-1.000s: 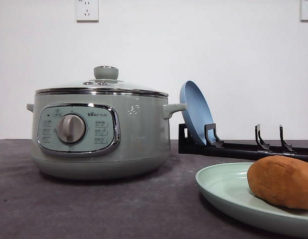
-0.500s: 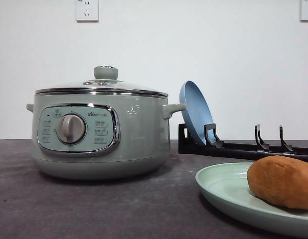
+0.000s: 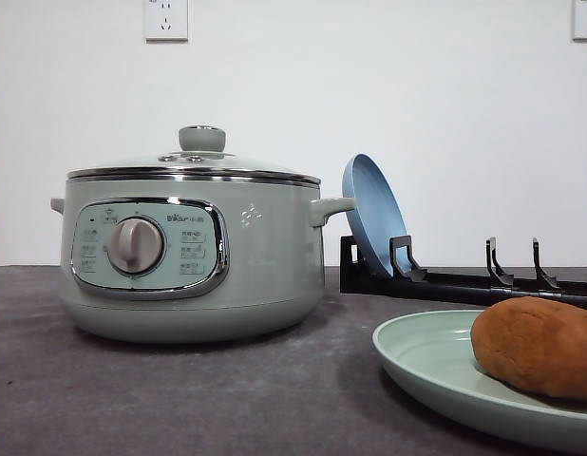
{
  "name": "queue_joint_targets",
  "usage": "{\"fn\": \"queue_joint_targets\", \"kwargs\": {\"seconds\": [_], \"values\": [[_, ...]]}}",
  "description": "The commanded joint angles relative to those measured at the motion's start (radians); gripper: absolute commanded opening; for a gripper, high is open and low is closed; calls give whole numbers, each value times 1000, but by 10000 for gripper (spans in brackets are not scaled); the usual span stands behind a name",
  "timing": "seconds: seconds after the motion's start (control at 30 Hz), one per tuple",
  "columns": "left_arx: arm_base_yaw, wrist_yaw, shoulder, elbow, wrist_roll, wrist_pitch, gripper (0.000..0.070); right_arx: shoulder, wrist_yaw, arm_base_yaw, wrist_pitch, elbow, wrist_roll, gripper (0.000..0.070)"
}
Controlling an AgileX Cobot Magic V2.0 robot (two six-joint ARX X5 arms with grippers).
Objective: Transfer potato from steamer to green plate
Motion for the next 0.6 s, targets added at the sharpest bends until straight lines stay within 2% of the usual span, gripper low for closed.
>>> {"fn": "queue_joint_targets", "kwargs": {"seconds": [0.0,0.27,0.57], "values": [[1,0,0,-21,-2,8,22,-19,0,-8,26,-33,-29,32],[1,0,0,-21,-3,8,22,-40,0,-14,36,-146,-33,32],[1,0,0,-21,-3,8,22,-40,9,-13,118,-174,-30,32]]}}
